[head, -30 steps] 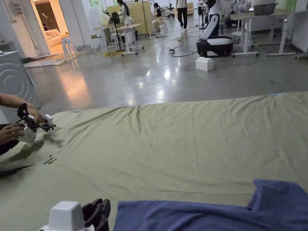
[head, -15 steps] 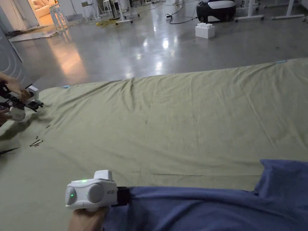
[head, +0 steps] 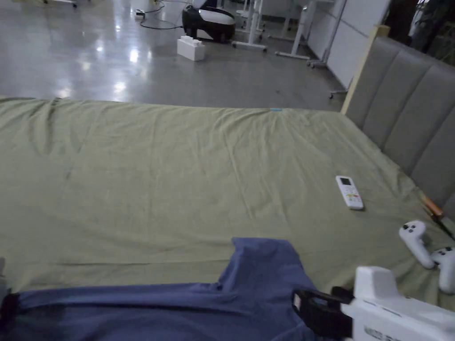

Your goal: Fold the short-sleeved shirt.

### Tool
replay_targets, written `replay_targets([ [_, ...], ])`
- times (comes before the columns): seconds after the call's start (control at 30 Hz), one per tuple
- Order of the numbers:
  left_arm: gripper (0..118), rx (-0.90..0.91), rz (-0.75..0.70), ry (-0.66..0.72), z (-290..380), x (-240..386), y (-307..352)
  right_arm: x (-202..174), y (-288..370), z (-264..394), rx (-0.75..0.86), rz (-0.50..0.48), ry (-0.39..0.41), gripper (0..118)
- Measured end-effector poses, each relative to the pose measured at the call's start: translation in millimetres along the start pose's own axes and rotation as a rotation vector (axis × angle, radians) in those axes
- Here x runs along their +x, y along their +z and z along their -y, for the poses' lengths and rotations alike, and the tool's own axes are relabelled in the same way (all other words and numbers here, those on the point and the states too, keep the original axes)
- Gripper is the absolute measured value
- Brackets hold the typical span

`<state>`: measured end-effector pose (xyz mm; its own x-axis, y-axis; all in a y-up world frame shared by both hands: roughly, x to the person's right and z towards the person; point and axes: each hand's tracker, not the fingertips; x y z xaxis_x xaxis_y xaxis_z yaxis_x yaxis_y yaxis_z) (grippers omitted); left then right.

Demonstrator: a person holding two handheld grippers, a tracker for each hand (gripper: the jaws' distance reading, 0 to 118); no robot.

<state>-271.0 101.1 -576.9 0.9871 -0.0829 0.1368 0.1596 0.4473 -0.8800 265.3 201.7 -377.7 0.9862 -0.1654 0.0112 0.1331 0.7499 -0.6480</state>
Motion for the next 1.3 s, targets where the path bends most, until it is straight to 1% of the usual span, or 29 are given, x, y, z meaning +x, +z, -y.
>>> replay_targets([
  [0.07, 8, -0.011, 0.018, 0.024, -1, -3, -1, 17, -48, -28, -0.162, 0.074, 0.012, 74],
  [0.13, 8, -0.010, 0.027, 0.043, 2, -2, 3, 35, -90, -43, -0.286, 0.135, 0.037, 74],
  [0.17, 8, -0.009, 0.028, 0.042, 3, -1, 4, 44, -111, -46, -0.336, 0.175, 0.032, 74],
  [0.23, 8, -0.010, 0.033, 0.036, 4, -1, 5, 59, -142, -47, -0.453, 0.241, -0.012, 74],
  [0.27, 8, -0.016, 0.036, 0.027, 2, 1, 8, 64, -153, -43, -0.479, 0.243, -0.042, 74],
  [0.33, 8, -0.040, 0.043, 0.026, -1, 2, 10, 67, -165, -37, -0.525, 0.248, -0.038, 74],
  [0.37, 8, -0.047, 0.044, 0.026, -1, 3, 11, 63, -166, -34, -0.512, 0.238, -0.020, 74],
  [0.4, 8, -0.049, 0.042, 0.023, -3, 2, 9, 59, -164, -37, -0.506, 0.254, 0.018, 72],
  [0.43, 7, -0.053, 0.040, 0.024, -4, 3, 10, 54, -163, -41, -0.502, 0.242, 0.065, 66],
  [0.47, 7, -0.052, 0.034, 0.023, -2, 5, 11, 49, -162, -43, -0.481, 0.226, 0.121, 48],
  [0.5, 8, -0.048, 0.026, 0.018, -1, 7, 13, 40, -157, -41, -0.484, 0.226, 0.144, 7],
  [0.53, 7, -0.042, 0.014, 0.004, -2, 9, 14, 36, -157, -41, -0.495, 0.231, 0.144, 0],
  [0.6, 7, -0.034, 0.011, -0.002, -2, 9, 24, 38, -154, -40, -0.493, 0.210, 0.122, 0],
  [0.63, 8, 0.018, 0.028, 0.013, 0, 5, 38, 46, -146, -40, -0.460, 0.182, 0.064, 0],
  [0.67, 7, 0.079, 0.068, 0.048, 3, -2, 50, 47, -135, -41, -0.425, 0.165, 0.026, 0],
  [0.7, 7, 0.115, 0.119, 0.070, 5, -8, 62, 46, -123, -42, -0.374, 0.142, 0.022, 0],
  [0.77, 7, 0.229, 0.155, 0.099, 21, -22, 104, 45, -82, -44, -0.279, 0.112, 0.015, 0],
  [0.87, 7, 0.315, 0.238, 0.100, 57, -39, 158, 40, -18, -37, -0.157, 0.054, 0.014, 0],
  [0.93, 7, 0.339, 0.230, 0.101, 84, -47, 186, 34, 28, -20, -0.083, 0.040, -0.008, 0],
  [0.97, 7, 0.362, 0.228, 0.098, 103, -50, 198, 33, 47, -9, -0.050, 0.039, -0.035, 0],
  [1.0, 7, 0.371, 0.236, 0.092, 119, -53, 206, 33, 61, 3, -0.038, 0.035, -0.045, 0],
  [1.03, 7, 0.382, 0.241, 0.093, 139, -56, 214, 24, 80, 18, -0.027, 0.050, -0.045, 0],
  [1.1, 7, 0.367, 0.257, 0.114, 168, -60, 215, 20, 102, 47, -0.017, 0.059, -0.051, 0],
  [1.2, 7, 0.319, 0.228, 0.118, 209, -56, 207, 11, 118, 90, -0.016, 0.087, -0.037, 0],
  [1.23, 7, 0.275, 0.244, 0.106, 220, -52, 199, 7, 120, 104, -0.025, 0.090, -0.035, 0],
  [1.3, 7, 0.259, 0.208, 0.057, 235, -45, 186, 7, 112, 120, -0.064, 0.105, -0.058, 0],
])
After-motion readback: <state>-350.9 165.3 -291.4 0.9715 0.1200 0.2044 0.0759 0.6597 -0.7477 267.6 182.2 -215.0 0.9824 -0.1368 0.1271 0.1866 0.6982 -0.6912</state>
